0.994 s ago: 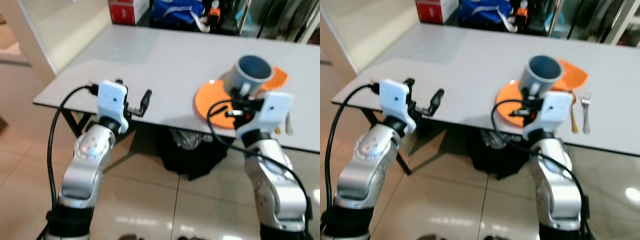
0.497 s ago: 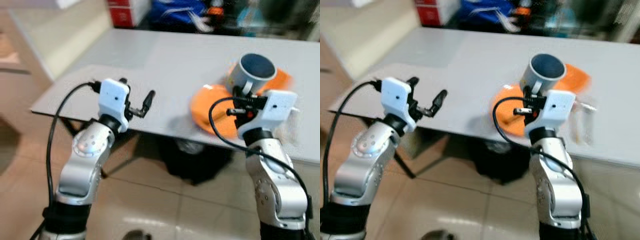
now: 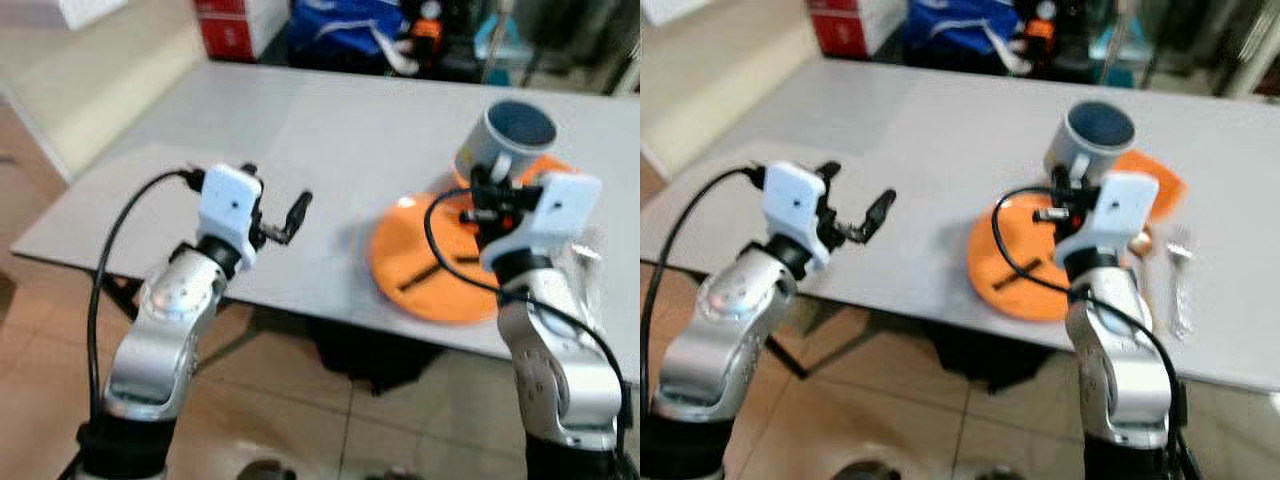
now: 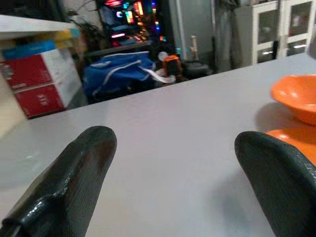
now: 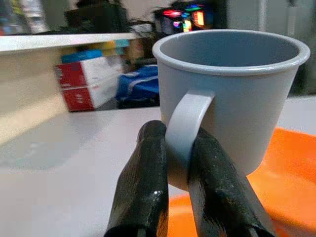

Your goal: Setting the table

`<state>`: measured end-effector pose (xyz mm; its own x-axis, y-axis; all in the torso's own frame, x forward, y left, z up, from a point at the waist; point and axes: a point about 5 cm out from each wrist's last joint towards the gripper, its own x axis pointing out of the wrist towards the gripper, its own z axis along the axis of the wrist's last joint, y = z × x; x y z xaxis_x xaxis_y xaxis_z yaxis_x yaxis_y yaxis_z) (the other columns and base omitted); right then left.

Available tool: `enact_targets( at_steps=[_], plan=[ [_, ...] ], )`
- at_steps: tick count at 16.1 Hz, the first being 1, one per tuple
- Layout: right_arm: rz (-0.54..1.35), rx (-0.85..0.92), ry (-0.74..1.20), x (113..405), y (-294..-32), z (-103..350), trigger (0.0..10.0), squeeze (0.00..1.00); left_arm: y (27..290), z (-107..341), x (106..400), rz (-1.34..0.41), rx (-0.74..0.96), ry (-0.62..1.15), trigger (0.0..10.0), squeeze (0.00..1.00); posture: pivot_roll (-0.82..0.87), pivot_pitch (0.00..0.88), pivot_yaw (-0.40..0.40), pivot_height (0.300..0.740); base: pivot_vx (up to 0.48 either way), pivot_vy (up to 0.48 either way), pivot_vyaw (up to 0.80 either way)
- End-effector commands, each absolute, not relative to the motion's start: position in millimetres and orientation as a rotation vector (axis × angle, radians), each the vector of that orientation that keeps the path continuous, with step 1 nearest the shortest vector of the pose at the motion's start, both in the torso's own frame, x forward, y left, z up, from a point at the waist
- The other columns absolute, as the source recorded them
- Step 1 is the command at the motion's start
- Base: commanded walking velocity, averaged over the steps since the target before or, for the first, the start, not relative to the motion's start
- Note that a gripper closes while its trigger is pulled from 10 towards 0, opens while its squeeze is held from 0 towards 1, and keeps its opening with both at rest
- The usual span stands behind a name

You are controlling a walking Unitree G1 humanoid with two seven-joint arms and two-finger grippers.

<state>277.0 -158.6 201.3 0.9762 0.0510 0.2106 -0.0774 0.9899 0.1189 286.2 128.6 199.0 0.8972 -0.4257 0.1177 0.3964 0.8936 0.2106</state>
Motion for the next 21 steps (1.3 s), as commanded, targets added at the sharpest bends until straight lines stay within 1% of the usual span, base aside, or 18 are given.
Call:
enact_targets(
  at_steps=[1, 4, 7, 9, 12, 17, 21],
  plan=[
    [0.082, 0.105, -0.167, 280, -154, 197, 10.0, 0.00, 129, 194, 285, -0.445, 0.195, -0.130, 10.0, 0.00, 0.10, 0.130, 0.031, 0.740, 0.416, 0.000, 0.00],
    [0.084, 0.099, -0.156, 282, -157, 197, 10.0, 0.00, 122, 191, 285, -0.467, 0.187, -0.122, 10.0, 0.00, 0.09, 0.143, 0.032, 0.740, 0.417, 0.000, 0.00],
    [0.076, 0.073, -0.118, 283, -163, 192, 10.0, 0.00, 122, 190, 281, -0.481, 0.175, -0.109, 10.0, 0.00, 0.08, 0.161, 0.026, 0.740, 0.410, 0.000, 0.00],
    [0.074, 0.063, -0.083, 286, -166, 185, 10.0, 0.00, 122, 189, 276, -0.527, 0.172, -0.105, 10.0, 0.00, 0.09, 0.173, 0.024, 0.740, 0.000, 0.000, 0.00],
    [0.093, 0.051, -0.058, 298, -168, 179, 10.0, 0.00, 113, 186, 256, -0.709, 0.129, -0.075, 10.0, 0.00, 0.09, 0.187, 0.036, 0.740, 0.000, 0.000, 0.00],
    [0.141, 0.071, -0.043, 318, -167, 170, 10.0, 0.00, 112, 184, 241, -0.770, 0.173, -0.053, 10.0, 0.00, 0.09, 0.200, 0.025, 0.740, 0.000, 0.000, 0.00],
    [0.137, 0.102, -0.022, 331, -171, 160, 10.0, 0.00, 110, 182, 235, -0.797, 0.191, -0.033, 10.0, 0.00, 0.10, 0.202, 0.017, 0.740, 0.000, 0.000, 0.00]
  ],
)
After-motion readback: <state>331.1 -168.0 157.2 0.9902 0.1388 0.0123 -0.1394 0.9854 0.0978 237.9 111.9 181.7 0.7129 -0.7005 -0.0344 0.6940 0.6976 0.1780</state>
